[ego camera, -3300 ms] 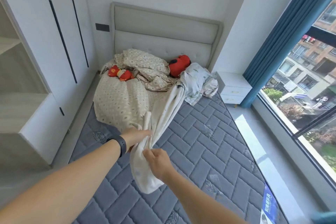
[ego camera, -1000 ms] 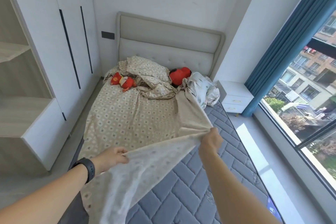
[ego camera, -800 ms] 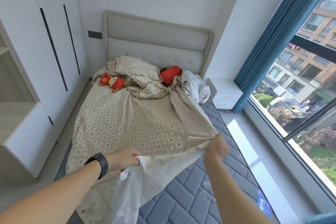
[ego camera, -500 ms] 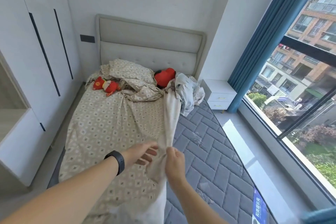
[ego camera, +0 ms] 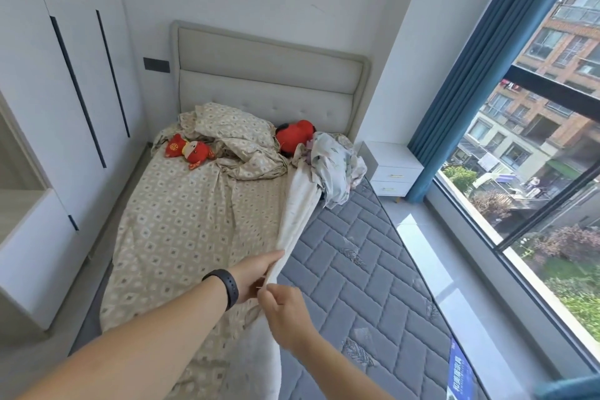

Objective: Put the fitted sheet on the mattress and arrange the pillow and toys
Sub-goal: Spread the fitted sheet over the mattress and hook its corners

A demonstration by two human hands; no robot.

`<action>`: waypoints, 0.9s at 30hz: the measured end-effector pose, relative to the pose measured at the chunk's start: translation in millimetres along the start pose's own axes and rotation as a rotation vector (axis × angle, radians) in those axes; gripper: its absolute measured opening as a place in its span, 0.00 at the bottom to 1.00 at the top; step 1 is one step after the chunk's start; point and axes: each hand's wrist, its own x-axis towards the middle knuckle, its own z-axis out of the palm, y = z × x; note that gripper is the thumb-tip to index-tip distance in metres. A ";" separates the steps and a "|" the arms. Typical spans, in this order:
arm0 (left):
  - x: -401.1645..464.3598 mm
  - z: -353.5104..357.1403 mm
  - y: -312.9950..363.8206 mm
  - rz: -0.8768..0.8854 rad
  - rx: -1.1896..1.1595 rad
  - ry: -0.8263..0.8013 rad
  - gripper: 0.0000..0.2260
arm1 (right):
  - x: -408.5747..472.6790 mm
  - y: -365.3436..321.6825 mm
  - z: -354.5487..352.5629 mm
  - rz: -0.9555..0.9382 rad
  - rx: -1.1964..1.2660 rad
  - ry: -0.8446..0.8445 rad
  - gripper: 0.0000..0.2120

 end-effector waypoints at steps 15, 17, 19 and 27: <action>-55.3 -18.1 22.9 0.574 1.016 -0.028 0.23 | 50.6 16.5 -63.3 0.369 0.047 0.003 0.25; -72.4 -7.2 10.0 0.611 1.138 -0.148 0.23 | 75.7 15.4 -69.9 0.502 0.138 0.086 0.25; -85.1 1.6 -6.5 0.641 1.237 -0.228 0.23 | 95.3 18.8 -69.8 0.593 0.083 0.104 0.20; -69.1 -59.6 -27.5 0.609 0.765 0.193 0.19 | 81.8 31.7 -60.3 0.506 -0.214 0.113 0.17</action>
